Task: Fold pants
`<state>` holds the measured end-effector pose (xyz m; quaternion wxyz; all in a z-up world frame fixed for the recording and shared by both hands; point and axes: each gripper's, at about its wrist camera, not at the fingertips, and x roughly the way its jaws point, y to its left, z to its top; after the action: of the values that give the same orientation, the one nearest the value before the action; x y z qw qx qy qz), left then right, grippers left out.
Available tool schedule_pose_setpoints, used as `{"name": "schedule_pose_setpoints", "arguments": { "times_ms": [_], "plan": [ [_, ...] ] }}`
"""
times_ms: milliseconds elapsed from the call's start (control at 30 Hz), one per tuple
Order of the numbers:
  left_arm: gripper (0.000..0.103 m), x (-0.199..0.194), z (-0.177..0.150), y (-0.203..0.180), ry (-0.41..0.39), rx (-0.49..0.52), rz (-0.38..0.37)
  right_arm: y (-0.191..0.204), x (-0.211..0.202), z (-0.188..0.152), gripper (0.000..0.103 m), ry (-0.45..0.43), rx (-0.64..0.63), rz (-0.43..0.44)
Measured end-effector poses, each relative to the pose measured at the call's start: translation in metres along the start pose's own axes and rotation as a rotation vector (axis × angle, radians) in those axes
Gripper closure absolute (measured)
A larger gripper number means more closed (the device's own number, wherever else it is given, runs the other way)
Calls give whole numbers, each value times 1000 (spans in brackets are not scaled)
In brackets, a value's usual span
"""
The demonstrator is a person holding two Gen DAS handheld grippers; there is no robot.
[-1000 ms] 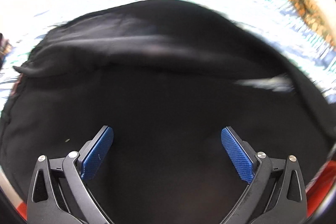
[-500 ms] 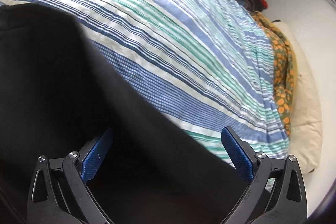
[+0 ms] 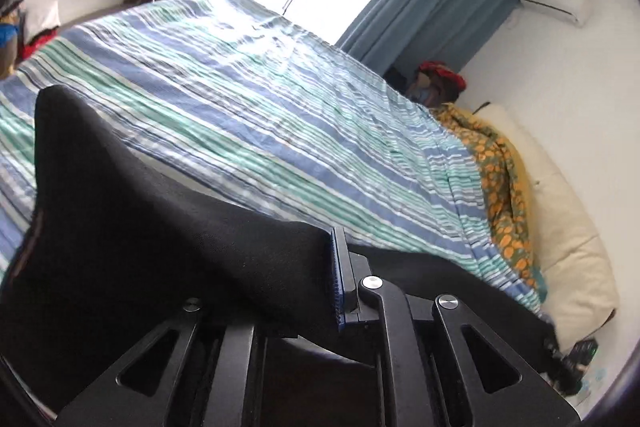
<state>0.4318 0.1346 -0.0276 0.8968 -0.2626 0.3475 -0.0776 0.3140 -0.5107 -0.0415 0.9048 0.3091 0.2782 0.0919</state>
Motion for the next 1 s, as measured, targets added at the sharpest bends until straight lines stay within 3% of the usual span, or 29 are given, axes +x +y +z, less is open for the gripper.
{"name": "schedule_pose_setpoints", "arguments": {
  "times_ms": [100,200,233,267,300,367,467,500,567,633,667,733,867,933,1000],
  "plan": [
    [85,-12,-75,22,54,-9,70,-22,18,-21,100,108,18,-81],
    [87,34,-170,58,287,-52,171,-76,38,-68,100,258,79,-262],
    [90,46,-187,66,335,-87,183,-96,46,-84,100,316,93,-336],
    [89,52,-198,71,351,-118,183,-114,52,-100,98,366,106,-399],
    [89,52,-200,70,328,-126,179,-128,51,-109,95,378,144,-405],
    [89,52,-194,61,323,-90,179,-141,37,-107,92,317,238,-349],
    [89,50,-188,52,316,-46,182,-148,13,-103,51,245,277,-291],
    [89,51,-189,52,318,-50,188,-153,8,-104,48,232,305,-267],
    [89,53,-193,54,323,-62,193,-161,-1,-108,51,221,362,-233],
    [89,56,-192,50,316,-43,206,-160,-2,-112,93,265,340,-238],
    [89,54,-192,48,314,-35,210,-153,1,-111,97,293,282,-282],
    [89,51,-187,43,292,-35,212,-137,6,-101,97,319,140,-348],
    [84,42,-197,32,251,28,197,-110,-11,-70,97,159,-55,-392],
    [83,56,-208,29,301,50,214,-125,1,-73,97,214,-85,-491],
    [83,58,-212,26,291,62,231,-144,14,-87,97,297,-64,-534]
  ]
}}
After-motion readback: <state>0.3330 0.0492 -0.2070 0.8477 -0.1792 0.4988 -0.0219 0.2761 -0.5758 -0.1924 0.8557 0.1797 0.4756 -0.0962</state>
